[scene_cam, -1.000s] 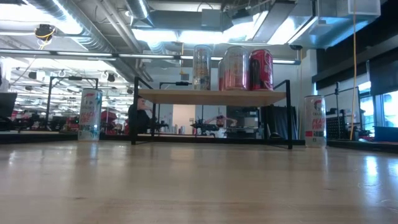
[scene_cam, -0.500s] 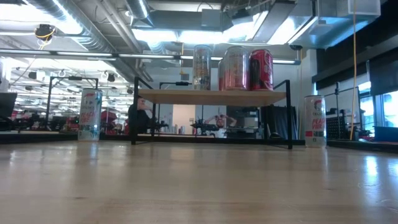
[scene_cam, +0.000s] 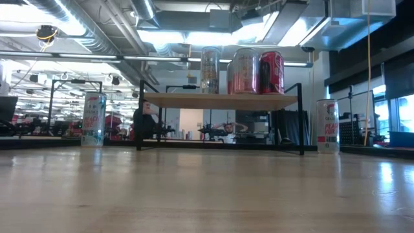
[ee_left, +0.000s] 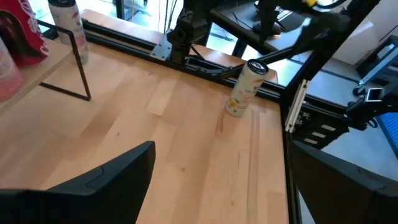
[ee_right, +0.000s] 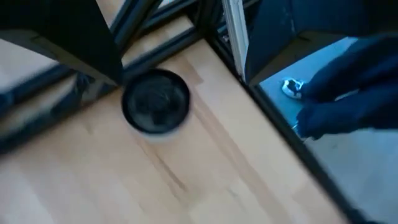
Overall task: Place canned beverage on shelf
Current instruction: Put the white yellow soda can on the shelf aligned with the other white yellow soda can
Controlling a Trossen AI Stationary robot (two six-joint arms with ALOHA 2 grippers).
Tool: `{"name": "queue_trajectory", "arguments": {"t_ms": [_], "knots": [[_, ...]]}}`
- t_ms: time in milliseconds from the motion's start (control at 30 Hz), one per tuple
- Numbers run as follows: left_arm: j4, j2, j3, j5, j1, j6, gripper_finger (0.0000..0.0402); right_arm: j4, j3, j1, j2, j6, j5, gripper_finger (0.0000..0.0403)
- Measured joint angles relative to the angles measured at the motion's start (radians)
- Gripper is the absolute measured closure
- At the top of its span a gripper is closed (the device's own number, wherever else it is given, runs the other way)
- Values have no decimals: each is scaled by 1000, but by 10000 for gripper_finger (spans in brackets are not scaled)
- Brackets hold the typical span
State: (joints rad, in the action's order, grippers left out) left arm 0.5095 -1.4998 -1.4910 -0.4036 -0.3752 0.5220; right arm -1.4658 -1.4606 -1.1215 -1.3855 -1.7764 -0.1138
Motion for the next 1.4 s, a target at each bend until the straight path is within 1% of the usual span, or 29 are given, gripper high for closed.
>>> {"name": "queue_trajectory", "arguments": {"t_ms": [100,233,633,833,900,967,1033,1100,1133,1233,1300,1400], "knots": [[0,0,0,-4,-8,1,49,14,54,2,0,-156,40,78],[1,0,0,-4,-12,0,49,28,114,3,-1,-278,36,78],[2,0,0,-4,-12,0,49,135,248,3,-1,-334,51,78],[2,0,0,-3,-11,0,49,223,323,3,0,-288,47,78],[2,0,0,1,-11,0,49,248,345,3,-1,-275,48,85],[-29,0,1,2,-11,0,49,274,358,3,-1,-233,34,104],[-79,0,2,2,-11,0,49,289,366,2,0,-196,7,133],[-109,1,2,2,-11,-4,49,295,376,2,4,-148,2,167],[-112,1,2,2,-11,-8,49,296,377,3,4,-121,1,177],[-108,0,2,-12,-11,-11,49,292,369,2,4,-11,-9,177],[-98,0,2,-20,-11,-24,49,287,346,7,-2,97,-61,177],[-71,0,2,-18,-11,-58,49,306,291,60,1,284,-123,177]]}}
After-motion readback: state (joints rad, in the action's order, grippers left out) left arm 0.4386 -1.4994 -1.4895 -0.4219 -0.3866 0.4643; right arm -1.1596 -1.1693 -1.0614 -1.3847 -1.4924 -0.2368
